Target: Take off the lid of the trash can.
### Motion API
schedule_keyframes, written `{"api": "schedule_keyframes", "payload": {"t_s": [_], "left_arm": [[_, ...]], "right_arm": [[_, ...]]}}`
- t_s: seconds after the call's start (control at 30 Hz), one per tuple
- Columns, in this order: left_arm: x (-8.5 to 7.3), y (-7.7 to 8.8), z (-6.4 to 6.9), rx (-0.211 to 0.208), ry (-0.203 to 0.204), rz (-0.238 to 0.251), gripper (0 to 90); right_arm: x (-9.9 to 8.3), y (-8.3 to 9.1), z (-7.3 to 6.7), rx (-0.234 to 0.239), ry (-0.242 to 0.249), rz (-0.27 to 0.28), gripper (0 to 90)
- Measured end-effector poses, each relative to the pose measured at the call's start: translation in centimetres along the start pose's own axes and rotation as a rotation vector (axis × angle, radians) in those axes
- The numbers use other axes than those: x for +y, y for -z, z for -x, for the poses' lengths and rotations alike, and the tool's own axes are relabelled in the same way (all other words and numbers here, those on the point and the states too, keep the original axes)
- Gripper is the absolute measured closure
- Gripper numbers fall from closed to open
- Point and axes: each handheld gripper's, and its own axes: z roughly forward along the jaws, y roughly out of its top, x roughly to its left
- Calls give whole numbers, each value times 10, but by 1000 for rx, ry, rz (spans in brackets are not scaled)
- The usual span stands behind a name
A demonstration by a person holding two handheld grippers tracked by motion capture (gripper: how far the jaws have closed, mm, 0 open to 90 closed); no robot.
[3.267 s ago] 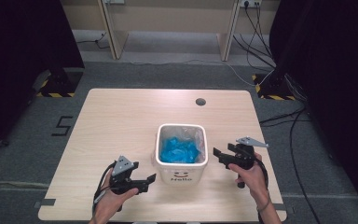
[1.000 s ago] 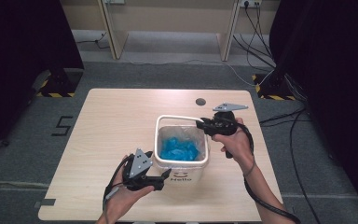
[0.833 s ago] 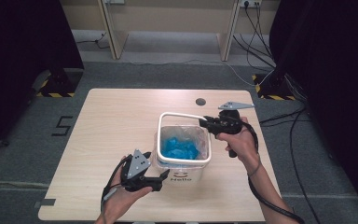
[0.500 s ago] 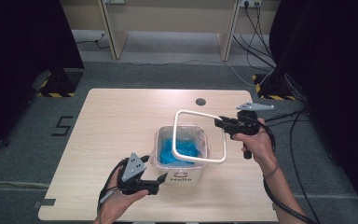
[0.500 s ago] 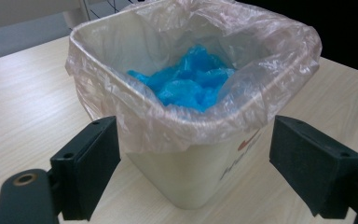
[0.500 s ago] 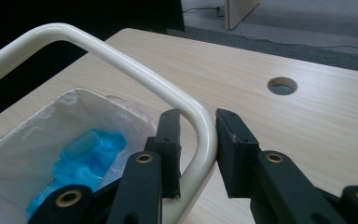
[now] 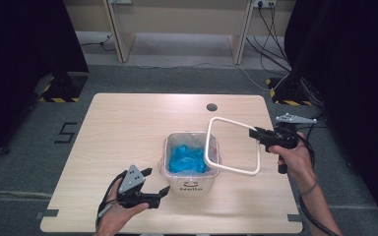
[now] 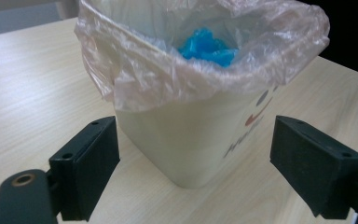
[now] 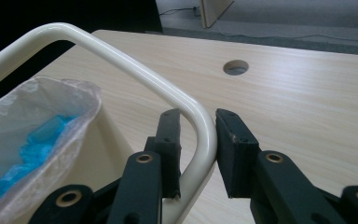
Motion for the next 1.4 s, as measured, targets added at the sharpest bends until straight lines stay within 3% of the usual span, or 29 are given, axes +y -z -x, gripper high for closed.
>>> {"api": "schedule_keyframes", "payload": {"t_s": [0.23, 0.4, 0.63, 0.93, 1.4], "left_arm": [[-13, -1, -10, -17, 36, 5, 147], [-25, -5, -18, -1, 46, -11, 147], [-37, -6, -25, -4, 100, -23, 146], [-44, -10, -25, -8, 96, -47, 146], [-48, -12, -25, -10, 89, -60, 146]], "right_arm": [[-13, 12, 21, -45, -32, 1, 716], [-23, 18, 35, -84, -38, -14, 716], [-39, 19, 50, -114, -63, -33, 717], [-54, 13, 61, -149, -56, -63, 719], [-84, -11, 69, -189, -39, -157, 723]]}}
